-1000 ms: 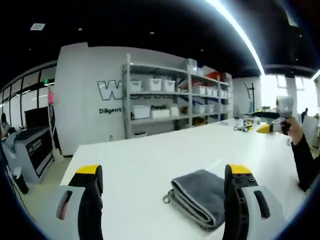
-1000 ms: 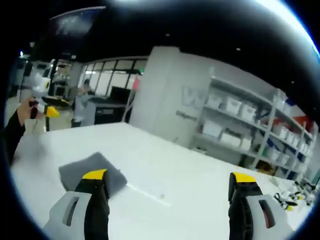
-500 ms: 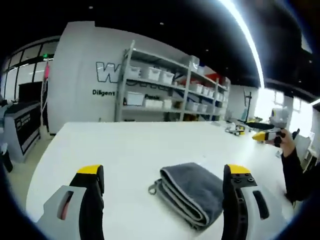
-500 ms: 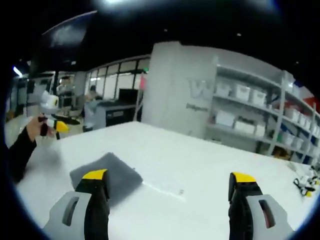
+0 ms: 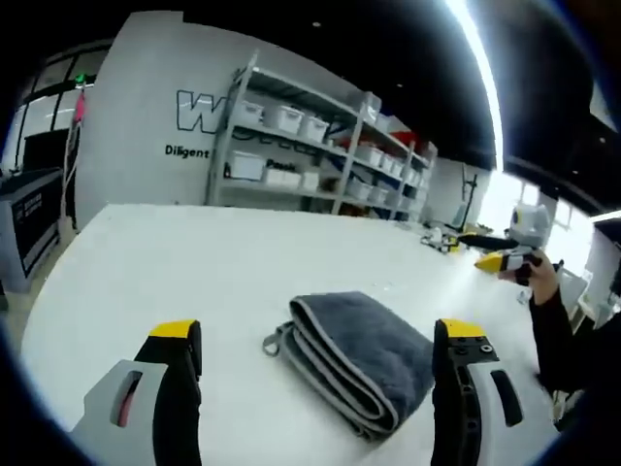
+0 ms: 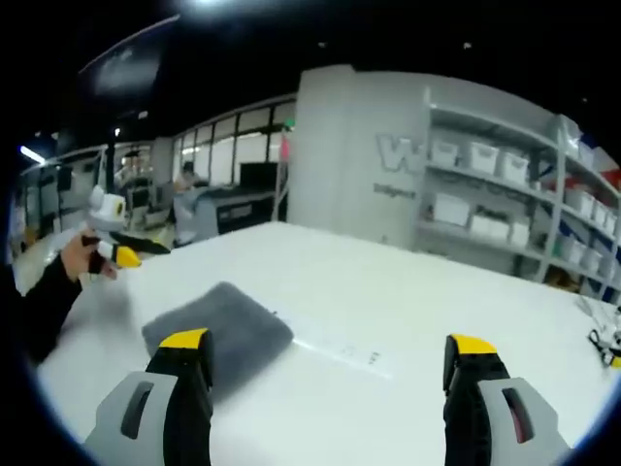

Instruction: Open the folded towel by lifting each exposed corner and separating the folded layers until the towel lies flat within the target outline without major curled edges

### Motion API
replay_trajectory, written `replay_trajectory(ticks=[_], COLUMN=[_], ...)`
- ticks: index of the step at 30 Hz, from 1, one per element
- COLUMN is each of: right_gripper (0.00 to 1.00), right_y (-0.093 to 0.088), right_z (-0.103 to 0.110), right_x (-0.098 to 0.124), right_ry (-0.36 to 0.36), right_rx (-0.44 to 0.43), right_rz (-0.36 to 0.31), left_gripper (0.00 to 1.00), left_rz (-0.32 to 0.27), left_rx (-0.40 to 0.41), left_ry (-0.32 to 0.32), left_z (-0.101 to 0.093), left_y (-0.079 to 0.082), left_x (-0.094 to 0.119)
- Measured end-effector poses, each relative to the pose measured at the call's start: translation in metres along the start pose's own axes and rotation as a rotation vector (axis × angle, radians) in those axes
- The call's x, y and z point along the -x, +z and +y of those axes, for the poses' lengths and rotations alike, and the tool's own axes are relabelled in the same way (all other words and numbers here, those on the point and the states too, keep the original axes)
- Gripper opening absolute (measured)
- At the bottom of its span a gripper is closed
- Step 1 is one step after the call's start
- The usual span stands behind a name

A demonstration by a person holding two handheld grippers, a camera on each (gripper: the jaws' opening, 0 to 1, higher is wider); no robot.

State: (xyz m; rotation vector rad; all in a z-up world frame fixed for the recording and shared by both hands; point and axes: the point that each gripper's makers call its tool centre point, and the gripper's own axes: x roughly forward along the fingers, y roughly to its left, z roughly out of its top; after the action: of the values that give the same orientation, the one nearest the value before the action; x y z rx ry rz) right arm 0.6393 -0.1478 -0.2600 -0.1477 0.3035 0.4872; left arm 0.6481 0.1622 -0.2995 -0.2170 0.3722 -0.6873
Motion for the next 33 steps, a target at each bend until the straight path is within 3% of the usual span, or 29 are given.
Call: replay_trajectory(ticks=[10, 12, 15, 19, 23, 27, 30, 33], right_gripper=[1.00, 1.00, 1.00, 1.00, 0.99, 0.98, 0.98, 0.96], right_y=[-0.021, -0.028, -0.037, -0.039, -0.042, -0.052, -0.058, -0.060], right_z=[0.016, 0.026, 0.035, 0.037, 0.052, 0.063, 0.072, 0.066], right_x=[-0.010, -0.013, -0.009, -0.007, -0.006, -0.009, -0.010, -0.019], right_ry=[0.067, 0.113, 0.109, 0.104, 0.170, 0.187, 0.203, 0.220], right_rx=[-0.027, -0.072, -0.071, -0.077, -0.138, -0.131, -0.133, -0.139], right_rz=[0.063, 0.081, 0.098, 0.102, 0.096, 0.126, 0.139, 0.160], left_gripper=[0.94, 0.91, 0.90, 0.87, 0.84, 0.83, 0.82, 0.79], left_rz=[0.078, 0.084, 0.099, 0.113, 0.137, 0.165, 0.178, 0.187], left_rx=[0.028, 0.032, 0.025, 0.063, 0.116, 0.126, 0.136, 0.144], left_ry=[-0.076, -0.055, -0.030, -0.059, -0.105, -0.122, -0.147, -0.158], left_z=[-0.010, -0.004, 0.005, 0.001, -0.004, -0.013, -0.015, -0.015], left_y=[-0.028, -0.030, -0.034, -0.039, -0.049, -0.064, -0.066, -0.069], left_x=[-0.016, -0.016, -0.015, -0.012, -0.016, -0.016, -0.016, -0.017])
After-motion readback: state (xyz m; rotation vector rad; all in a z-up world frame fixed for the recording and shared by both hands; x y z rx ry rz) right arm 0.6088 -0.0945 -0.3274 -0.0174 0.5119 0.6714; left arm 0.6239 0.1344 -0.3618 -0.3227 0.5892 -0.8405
